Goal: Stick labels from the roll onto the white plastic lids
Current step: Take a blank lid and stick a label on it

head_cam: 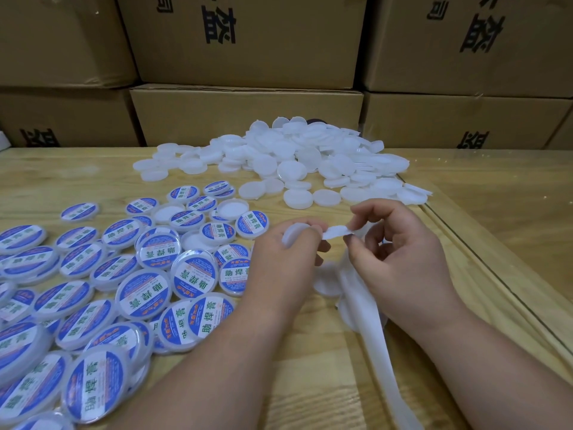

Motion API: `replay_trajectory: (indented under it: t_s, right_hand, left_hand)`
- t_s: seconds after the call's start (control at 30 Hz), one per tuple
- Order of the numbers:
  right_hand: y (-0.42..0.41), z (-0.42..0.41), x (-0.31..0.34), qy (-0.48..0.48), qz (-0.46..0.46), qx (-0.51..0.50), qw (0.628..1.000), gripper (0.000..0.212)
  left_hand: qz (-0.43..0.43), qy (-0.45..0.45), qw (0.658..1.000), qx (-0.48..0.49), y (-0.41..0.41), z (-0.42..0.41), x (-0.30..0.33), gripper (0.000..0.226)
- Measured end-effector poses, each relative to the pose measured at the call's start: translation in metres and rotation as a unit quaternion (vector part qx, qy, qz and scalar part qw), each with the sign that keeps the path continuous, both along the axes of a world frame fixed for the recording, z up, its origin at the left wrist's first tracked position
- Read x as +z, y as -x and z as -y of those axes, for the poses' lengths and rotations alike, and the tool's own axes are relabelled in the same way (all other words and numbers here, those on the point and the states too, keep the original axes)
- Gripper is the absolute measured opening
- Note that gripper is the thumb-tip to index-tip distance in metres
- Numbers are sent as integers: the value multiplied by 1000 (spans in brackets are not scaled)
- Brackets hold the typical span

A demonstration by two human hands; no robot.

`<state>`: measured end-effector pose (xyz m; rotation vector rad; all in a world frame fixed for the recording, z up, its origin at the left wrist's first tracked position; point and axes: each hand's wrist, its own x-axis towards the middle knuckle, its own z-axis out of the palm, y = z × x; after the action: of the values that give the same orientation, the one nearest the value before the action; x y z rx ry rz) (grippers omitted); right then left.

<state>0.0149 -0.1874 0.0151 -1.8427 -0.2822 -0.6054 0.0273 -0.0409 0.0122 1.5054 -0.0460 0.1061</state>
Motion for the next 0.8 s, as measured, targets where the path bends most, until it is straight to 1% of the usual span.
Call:
replay_trajectory:
  t_s: [0.13,0.23,0.33,0.43,0.5,0.53,0.6,0.63,0.67,0.73,0.8]
  right_hand:
    - [1,-1,1,-25,5,5,1000,39]
    - [1,-2,1,-53,5,0,999,32]
    - [0,-2,3,-103,-10,-2,995,30]
    - [-1,1,7,-176,-48,-8,983,33]
    - [-1,4,11,-254,-111,26,960,30]
    - [-2,6,12,-307,-153,68,937,30]
    - [-3,10,17,-396,-238,153,873,33]
    - [-2,12,20,-411,-269,180,852,35]
    - [-2,14,21,-413,-291,200,840,34]
    - [-1,15,24,-407,-317,222,827,29]
    - [-1,15,23,-398,-332,236,822,21]
  left_hand:
    - [2,29,999,-18,1,0,1,21]
    - [32,51,997,-44,2,1,0,28]
    - [60,94,991,-77,3,0,-3,41]
    - [60,132,987,-66,-1,-3,-4,44]
    - [49,141,988,-42,-4,-4,-4,39]
    - [42,146,988,-35,-6,-4,-4,36]
    - [37,152,987,-33,-8,-3,-3,28]
    - [37,151,987,-33,-9,-3,-2,26]
    - [35,152,987,-31,-10,-3,-3,28]
    - [18,163,986,-36,-10,-5,-2,35]
    - [4,176,983,-57,-10,-5,-1,34]
